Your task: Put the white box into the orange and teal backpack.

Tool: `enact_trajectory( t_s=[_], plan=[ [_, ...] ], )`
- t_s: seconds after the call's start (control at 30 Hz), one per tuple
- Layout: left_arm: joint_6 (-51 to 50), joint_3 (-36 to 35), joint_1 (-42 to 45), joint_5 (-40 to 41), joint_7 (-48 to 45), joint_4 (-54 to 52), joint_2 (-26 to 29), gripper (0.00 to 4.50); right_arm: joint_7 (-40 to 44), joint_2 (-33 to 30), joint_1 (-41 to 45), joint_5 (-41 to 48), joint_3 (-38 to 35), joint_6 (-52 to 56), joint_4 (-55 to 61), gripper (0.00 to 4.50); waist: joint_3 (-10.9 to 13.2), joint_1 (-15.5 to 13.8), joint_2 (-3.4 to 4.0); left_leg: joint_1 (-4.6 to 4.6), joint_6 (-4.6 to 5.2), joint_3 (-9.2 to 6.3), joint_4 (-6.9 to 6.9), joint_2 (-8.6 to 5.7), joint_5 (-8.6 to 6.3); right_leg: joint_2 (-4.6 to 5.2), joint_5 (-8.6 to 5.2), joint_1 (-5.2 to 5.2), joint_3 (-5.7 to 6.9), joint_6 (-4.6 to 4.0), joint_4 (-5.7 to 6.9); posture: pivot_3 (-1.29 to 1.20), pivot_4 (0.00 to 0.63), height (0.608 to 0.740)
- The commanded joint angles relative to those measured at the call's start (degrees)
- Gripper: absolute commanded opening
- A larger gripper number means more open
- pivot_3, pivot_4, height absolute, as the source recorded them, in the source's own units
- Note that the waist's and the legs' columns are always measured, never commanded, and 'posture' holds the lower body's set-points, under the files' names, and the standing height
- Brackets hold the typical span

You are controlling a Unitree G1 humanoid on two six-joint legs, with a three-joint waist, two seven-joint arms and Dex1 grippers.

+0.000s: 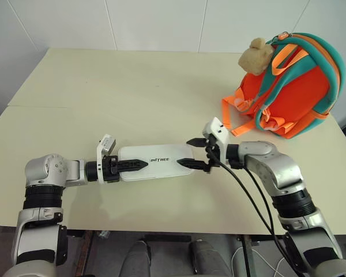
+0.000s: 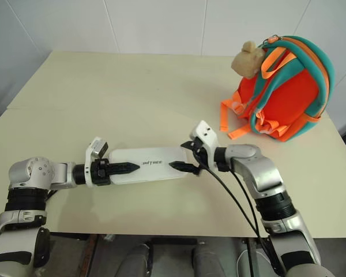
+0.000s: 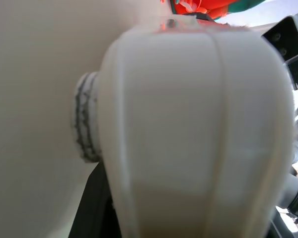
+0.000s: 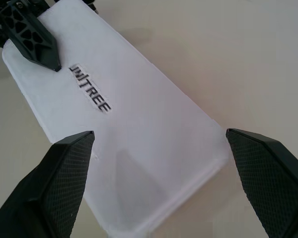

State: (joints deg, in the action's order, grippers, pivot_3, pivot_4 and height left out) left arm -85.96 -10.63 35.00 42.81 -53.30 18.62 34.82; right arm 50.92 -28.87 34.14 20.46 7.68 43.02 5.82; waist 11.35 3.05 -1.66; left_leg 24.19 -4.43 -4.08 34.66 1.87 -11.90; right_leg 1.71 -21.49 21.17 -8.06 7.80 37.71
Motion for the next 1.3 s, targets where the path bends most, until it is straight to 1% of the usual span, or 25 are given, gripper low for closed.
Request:
enact_trajectory(
  t_s=[0.03, 0.07, 0.2, 0.3, 0.37, 0.5, 0.57, 0.6, 0.63, 0.73, 0.8, 0.87, 0.93, 1.0, 1.1, 1.2, 1.23, 1.3],
  plan=[
    [0.3, -2.7, -1.9, 0.9, 2.7, -4.5, 0.1, 1.32, -3.1, -3.1, -1.7, 3.3, -8.3, 3.5, 7.0, 4.50, 0.0, 0.0, 0.00, 0.00, 0.00, 0.00, -0.04, 0.00, 0.00, 0.00, 0.00, 0.02, 0.00, 0.00, -0.01, 0.00, 0.150, 0.740],
    [1.7, -3.6, -2.9, 0.9, 3.1, -6.3, 0.4, 1.32, -4.7, -4.9, -2.8, 4.2, -12.6, 5.4, 8.9, 4.50, 0.0, 0.0, 0.00, 0.00, 0.00, 0.00, -0.07, 0.01, 0.00, 0.00, -0.01, 0.05, 0.00, -0.01, -0.01, 0.00, 0.150, 0.740],
    [4.6, -5.4, -6.0, 1.1, 3.9, -10.1, 1.5, 1.32, -10.6, -9.7, -4.4, 5.2, -24.2, 9.4, 11.2, 4.50, 0.0, 0.0, 0.00, 0.01, -0.02, 0.04, -0.27, 0.01, 0.01, 0.04, -0.02, 0.10, -0.03, -0.04, -0.13, 0.00, 0.150, 0.740],
    [6.5, -5.4, -7.3, 1.0, 4.3, -11.3, 1.8, 1.32, -13.7, -13.2, -4.2, 3.5, -27.9, 9.7, 9.4, 4.50, 0.0, 0.1, 0.00, -0.03, -0.02, 0.06, -0.33, 0.02, 0.01, 0.03, -0.04, 0.11, -0.04, -0.07, -0.13, 0.00, 0.150, 0.740],
    [8.0, -4.5, -7.9, 0.6, 4.3, -11.5, 1.8, 1.32, -16.7, -14.1, -2.7, 1.6, -27.9, 9.1, 6.0, 4.50, 0.0, 0.4, -0.01, -0.06, -0.01, 0.08, -0.35, 0.02, 0.02, 0.01, -0.04, 0.12, -0.08, -0.09, -0.13, 0.00, 0.150, 0.740],
    [10.0, -4.0, -7.3, 0.7, 4.6, -10.9, 0.9, 1.32, -21.7, -12.1, 3.4, -1.8, -25.4, 4.8, -4.3, 4.50, 0.0, 0.5, -0.01, -0.09, 0.03, 0.22, -0.33, -0.01, 0.07, 0.03, -0.02, 0.12, -0.19, -0.06, -0.14, 0.00, 0.150, 0.740],
    [10.7, -5.3, -6.1, 2.0, 4.8, -10.9, -0.4, 1.32, -24.3, -7.9, 11.7, -4.6, -22.5, -2.6, -18.4, 4.50, 0.0, 0.5, -0.01, -0.06, 0.03, 0.23, -0.36, -0.02, 0.09, 0.03, 0.00, 0.16, -0.20, -0.04, -0.14, 0.00, 0.150, 0.740],
    [11.0, -5.8, -5.8, 2.4, 4.8, -11.1, -0.6, 1.32, -24.8, -6.4, 14.6, -5.4, -21.6, -5.3, -23.3, 4.50, 0.1, 1.3, 0.01, -0.09, 0.02, 0.25, -0.44, 0.00, 0.09, 0.02, -0.01, 0.18, -0.21, -0.05, -0.17, 0.00, 0.150, 0.740],
    [11.2, -6.1, -5.7, 2.6, 5.0, -11.2, -0.9, 1.32, -24.7, -5.6, 16.8, -6.1, -21.0, -7.6, -27.2, 4.50, 0.1, 1.6, -0.01, -0.06, 0.04, 0.36, -0.46, -0.09, 0.26, 0.08, 0.11, 0.20, -0.29, 0.09, -0.18, 0.00, 0.150, 0.740],
    [10.7, -9.1, -6.9, 4.8, 5.8, -13.1, -0.7, 1.32, -21.8, -1.5, 24.8, -5.7, -20.2, -13.7, -39.3, 4.50, 0.1, 2.0, -0.01, -0.04, 0.05, 0.34, -0.56, -0.07, 0.29, 0.07, 0.14, 0.27, -0.30, 0.10, -0.18, 0.00, 0.150, 0.740],
    [10.4, -10.4, -8.1, 5.5, 6.9, -14.0, -0.6, 1.32, -20.8, -0.2, 28.0, -6.1, -19.9, -17.9, -45.3, 4.50, 0.1, 2.2, 0.00, -0.01, 0.04, 0.37, -0.69, -0.06, 0.29, 0.07, 0.13, 0.34, -0.31, 0.10, -0.21, 0.00, 0.150, 0.740],
    [10.5, -11.1, -9.3, 5.7, 8.2, -15.0, -0.9, 1.32, -21.6, 0.5, 30.7, -7.0, -20.0, -21.7, -51.9, 4.50, 0.1, 2.0, 0.00, -0.01, 0.02, 0.37, -0.75, -0.02, 0.29, 0.05, 0.07, 0.36, -0.29, 0.05, -0.25, 0.00, 0.150, 0.740],
    [10.6, -11.9, -10.3, 6.3, 9.3, -16.1, -1.4, 1.32, -21.3, 1.2, 32.6, -8.7, -18.7, -26.9, -57.7, 4.10, 0.1, 1.9, 0.00, 0.01, -0.03, 0.37, -0.76, 0.01, 0.26, 0.06, 0.04, 0.36, -0.25, 0.02, -0.29, 0.00, 0.150, 0.740],
    [11.1, -12.5, -10.9, 6.8, 10.3, -17.0, -1.9, 1.32, -20.0, 1.7, 33.4, -10.4, -17.4, -31.2, -61.0, 3.61, 0.1, 1.9, 0.00, 0.01, -0.07, 0.37, -0.74, 0.01, 0.23, 0.08, 0.03, 0.35, -0.16, 0.02, -0.32, 0.00, 0.150, 0.740],
    [12.3, -12.8, -11.7, 7.1, 11.3, -18.3, -2.2, 1.32, -18.2, 2.4, 34.2, -11.1, -16.7, -35.1, -63.6, 2.56, 0.1, 1.9, 0.00, 0.01, -0.08, 0.40, -0.69, 0.01, 0.23, 0.08, 0.04, 0.34, -0.15, 0.02, -0.31, 0.00, 0.150, 0.740],
    [16.0, -13.8, -13.1, 6.6, 12.0, -19.9, -2.3, 1.32, -12.0, 3.6, 32.9, -9.2, -16.8, -37.5, -60.4, 1.56, 0.1, 2.1, 0.00, -0.01, -0.12, 0.40, -0.63, 0.01, 0.25, 0.08, 0.04, 0.34, -0.16, 0.03, -0.19, 0.00, 0.150, 0.740],
    [17.0, -14.1, -13.6, 6.5, 12.2, -20.2, -2.2, 1.32, -9.9, 3.8, 32.4, -8.6, -16.8, -37.7, -59.2, 1.10, 0.1, 2.3, 0.00, -0.03, -0.12, 0.41, -0.62, 0.01, 0.26, 0.07, 0.04, 0.33, -0.16, 0.03, -0.18, 0.00, 0.150, 0.740],
    [20.5, -15.4, -14.6, 6.0, 11.7, -20.4, -1.4, 1.32, -1.2, 4.7, 29.1, -3.2, -17.0, -33.4, -49.7, 0.50, 0.1, 2.5, 0.00, -0.06, -0.14, 0.40, -0.62, 0.03, 0.27, 0.04, 0.04, 0.33, -0.15, 0.03, -0.10, 0.00, 0.150, 0.740]
  ],
)
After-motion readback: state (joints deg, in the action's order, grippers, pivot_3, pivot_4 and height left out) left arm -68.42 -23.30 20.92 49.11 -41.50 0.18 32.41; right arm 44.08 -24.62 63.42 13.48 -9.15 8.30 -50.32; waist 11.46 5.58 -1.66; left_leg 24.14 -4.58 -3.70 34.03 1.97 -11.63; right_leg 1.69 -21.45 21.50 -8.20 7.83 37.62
